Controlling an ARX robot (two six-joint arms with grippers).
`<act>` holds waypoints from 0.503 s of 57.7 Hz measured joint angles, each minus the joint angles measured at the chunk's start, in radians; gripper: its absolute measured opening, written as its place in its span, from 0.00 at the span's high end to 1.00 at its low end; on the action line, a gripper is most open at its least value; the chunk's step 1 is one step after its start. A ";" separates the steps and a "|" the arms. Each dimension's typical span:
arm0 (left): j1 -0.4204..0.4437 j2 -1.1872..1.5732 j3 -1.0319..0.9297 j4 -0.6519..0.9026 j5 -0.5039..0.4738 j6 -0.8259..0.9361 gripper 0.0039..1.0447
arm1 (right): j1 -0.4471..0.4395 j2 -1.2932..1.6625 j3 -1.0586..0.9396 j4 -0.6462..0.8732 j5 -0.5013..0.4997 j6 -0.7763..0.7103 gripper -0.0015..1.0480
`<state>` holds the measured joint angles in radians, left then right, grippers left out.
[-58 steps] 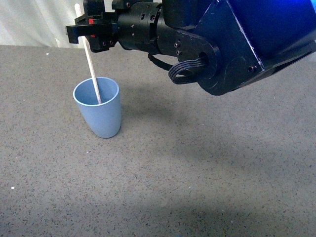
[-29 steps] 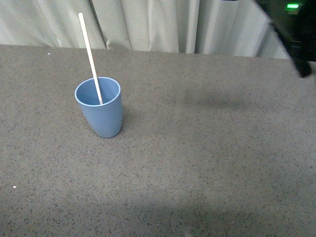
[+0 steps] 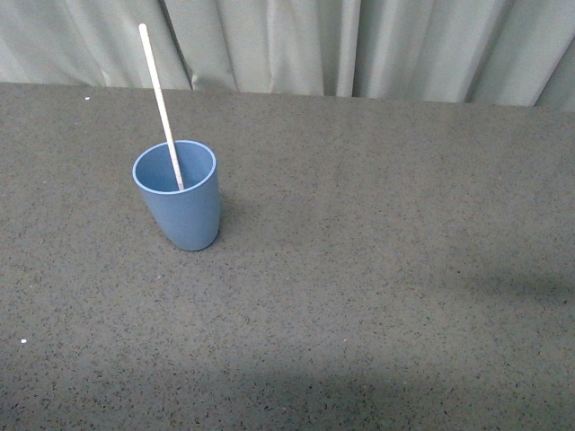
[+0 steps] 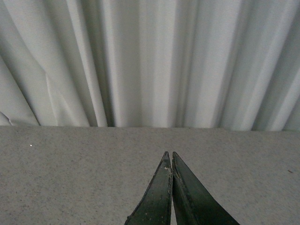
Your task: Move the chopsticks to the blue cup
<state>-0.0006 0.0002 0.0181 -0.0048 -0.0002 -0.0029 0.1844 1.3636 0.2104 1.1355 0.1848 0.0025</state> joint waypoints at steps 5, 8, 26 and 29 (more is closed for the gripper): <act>0.000 0.000 0.000 0.000 0.000 0.000 0.06 | -0.022 -0.066 -0.039 -0.028 -0.024 0.000 0.99; 0.000 0.000 0.000 0.000 0.000 0.000 0.06 | -0.034 -0.107 -0.060 -0.048 -0.038 0.000 0.99; 0.000 0.000 0.000 0.000 0.000 0.000 0.06 | -0.093 -0.352 -0.148 -0.204 -0.094 0.000 0.99; 0.000 0.000 0.000 0.000 0.000 0.000 0.06 | -0.100 -0.385 -0.156 -0.228 -0.100 0.000 0.99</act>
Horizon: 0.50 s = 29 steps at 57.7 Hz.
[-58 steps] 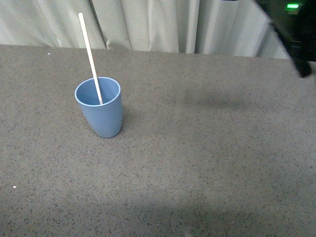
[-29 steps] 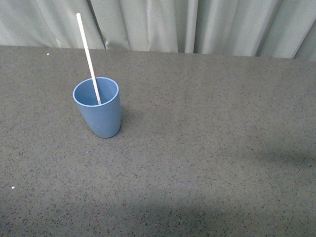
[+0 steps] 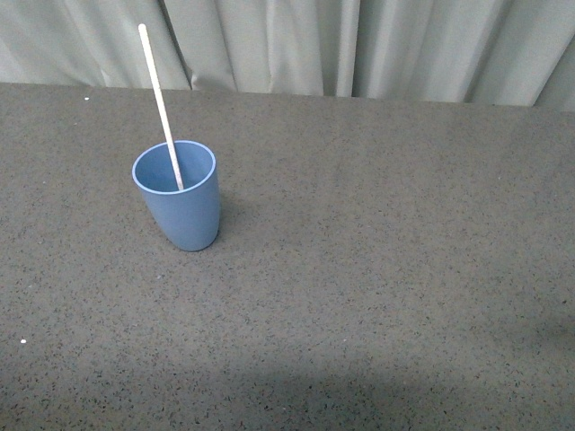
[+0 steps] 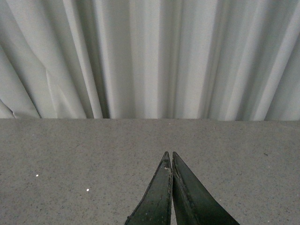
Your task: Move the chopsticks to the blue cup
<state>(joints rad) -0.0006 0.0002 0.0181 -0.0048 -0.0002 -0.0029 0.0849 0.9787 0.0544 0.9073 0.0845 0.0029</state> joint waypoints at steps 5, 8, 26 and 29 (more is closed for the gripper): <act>0.000 0.000 0.000 0.000 0.000 0.000 0.06 | -0.055 -0.069 -0.014 -0.054 -0.077 -0.001 0.99; 0.000 0.000 0.000 0.000 0.000 0.000 0.06 | -0.074 -0.119 -0.023 -0.091 -0.079 0.000 0.99; 0.000 0.000 0.000 0.000 0.000 0.000 0.06 | -0.082 -0.332 -0.046 -0.278 -0.083 0.000 0.99; 0.000 0.000 0.000 0.000 0.000 0.000 0.06 | -0.082 -0.378 -0.048 -0.318 -0.083 0.000 0.99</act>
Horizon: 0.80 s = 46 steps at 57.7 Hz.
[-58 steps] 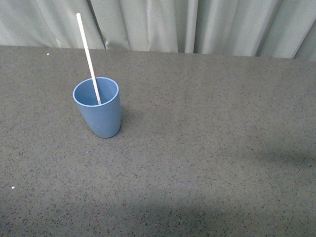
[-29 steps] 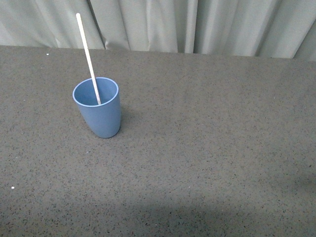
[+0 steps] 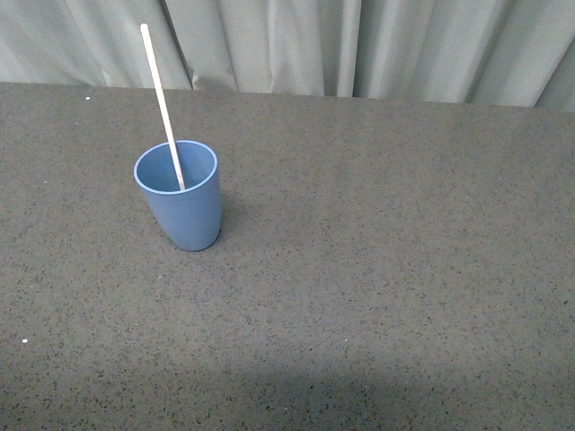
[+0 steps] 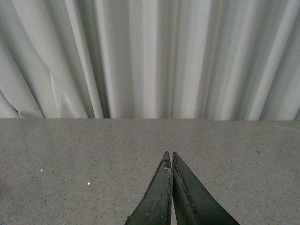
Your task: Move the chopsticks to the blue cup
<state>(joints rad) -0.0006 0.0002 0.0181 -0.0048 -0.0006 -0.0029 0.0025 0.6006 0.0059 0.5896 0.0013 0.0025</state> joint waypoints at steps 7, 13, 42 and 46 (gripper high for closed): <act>0.000 0.000 0.000 0.000 0.000 0.000 0.06 | 0.000 -0.087 -0.001 -0.082 0.000 0.000 0.99; 0.000 0.000 0.000 0.000 0.000 0.000 0.06 | 0.000 -0.138 -0.002 -0.130 0.000 0.000 0.99; 0.000 0.000 0.000 0.000 0.000 0.000 0.06 | 0.000 -0.343 -0.002 -0.327 -0.002 0.000 0.99; 0.000 0.000 0.000 0.000 0.000 0.000 0.06 | 0.000 -0.370 -0.002 -0.354 -0.002 0.000 0.99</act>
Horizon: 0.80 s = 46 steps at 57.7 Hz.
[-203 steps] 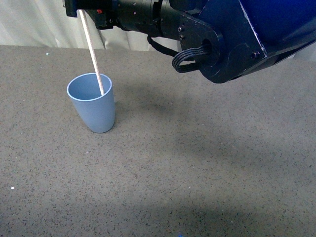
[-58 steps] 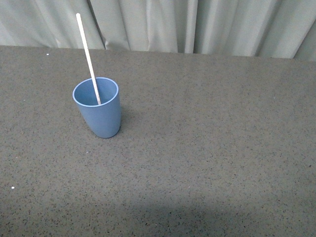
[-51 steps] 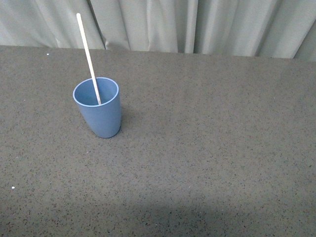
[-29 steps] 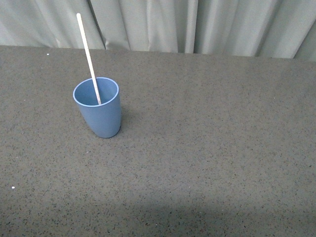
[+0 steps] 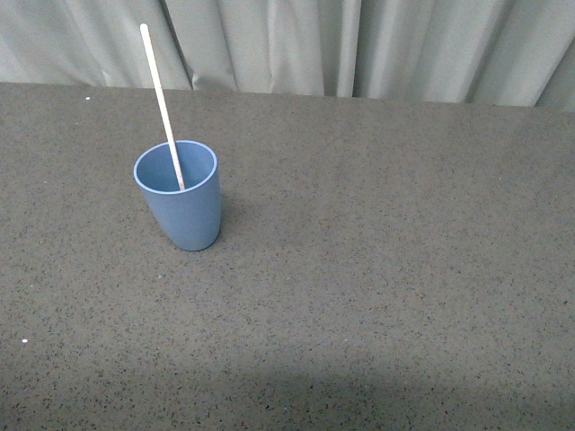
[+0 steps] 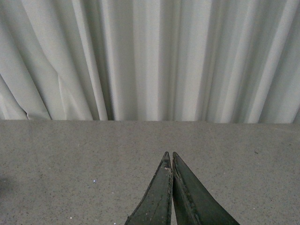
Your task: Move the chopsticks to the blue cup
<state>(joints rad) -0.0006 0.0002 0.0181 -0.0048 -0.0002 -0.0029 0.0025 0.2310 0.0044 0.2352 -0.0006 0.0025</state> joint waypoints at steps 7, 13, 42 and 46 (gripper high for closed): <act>0.000 0.000 0.000 0.000 0.000 0.000 0.06 | 0.000 -0.038 0.000 -0.038 0.000 0.000 0.99; 0.000 0.000 0.000 0.000 0.000 0.000 0.06 | 0.000 -0.068 0.000 -0.068 0.000 0.000 0.99; 0.000 0.000 0.000 0.000 0.000 0.000 0.06 | 0.000 -0.227 0.001 -0.233 -0.001 -0.002 0.55; 0.000 0.000 0.000 0.000 0.000 0.000 0.06 | 0.000 -0.227 0.001 -0.233 -0.001 -0.002 0.42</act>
<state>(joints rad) -0.0006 0.0002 0.0181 -0.0048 -0.0002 -0.0029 0.0025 0.0044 0.0051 0.0017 -0.0017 0.0010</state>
